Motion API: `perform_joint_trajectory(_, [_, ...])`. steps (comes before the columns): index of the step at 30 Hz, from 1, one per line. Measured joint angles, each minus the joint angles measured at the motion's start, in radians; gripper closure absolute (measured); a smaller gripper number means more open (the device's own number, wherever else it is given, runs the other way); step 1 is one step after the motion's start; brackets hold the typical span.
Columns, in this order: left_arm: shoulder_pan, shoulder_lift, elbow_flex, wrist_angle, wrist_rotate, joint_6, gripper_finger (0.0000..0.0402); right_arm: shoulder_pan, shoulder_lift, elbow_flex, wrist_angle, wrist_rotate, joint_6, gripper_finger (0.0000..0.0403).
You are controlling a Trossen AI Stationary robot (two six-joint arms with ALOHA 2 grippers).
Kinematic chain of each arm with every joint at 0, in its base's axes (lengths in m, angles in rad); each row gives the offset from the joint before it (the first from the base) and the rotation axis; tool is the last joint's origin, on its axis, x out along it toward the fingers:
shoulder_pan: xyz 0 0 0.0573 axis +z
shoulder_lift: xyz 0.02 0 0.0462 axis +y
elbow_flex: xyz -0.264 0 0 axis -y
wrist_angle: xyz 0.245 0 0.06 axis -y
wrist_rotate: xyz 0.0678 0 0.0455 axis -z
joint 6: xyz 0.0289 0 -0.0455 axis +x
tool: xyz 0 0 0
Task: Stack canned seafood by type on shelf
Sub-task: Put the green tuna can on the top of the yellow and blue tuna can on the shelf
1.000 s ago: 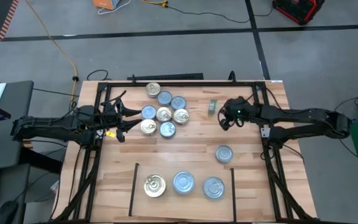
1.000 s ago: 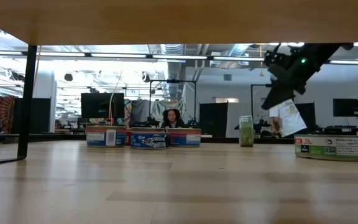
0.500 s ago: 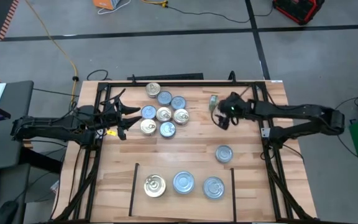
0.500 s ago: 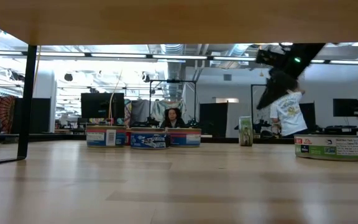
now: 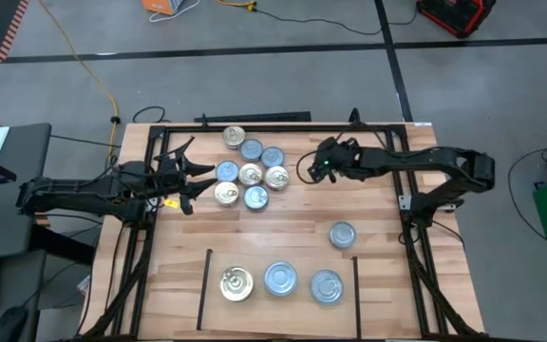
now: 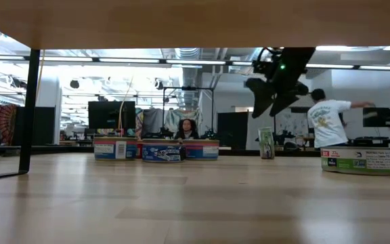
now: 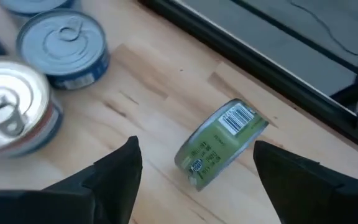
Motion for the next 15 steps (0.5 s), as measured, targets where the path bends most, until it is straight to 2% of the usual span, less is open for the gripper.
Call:
perform_joint_trajectory(8, [0.000,0.000,0.000,-0.004,0.003,-0.006,0.0233,0.033,0.074,0.002,0.031,0.129,0.155,0.0071])
perform_joint_trajectory(15, [0.000,0.000,0.000,-0.010,0.009,-0.009,0.0233,0.052,0.145,0.002,0.095,0.134,0.132,0.0071])
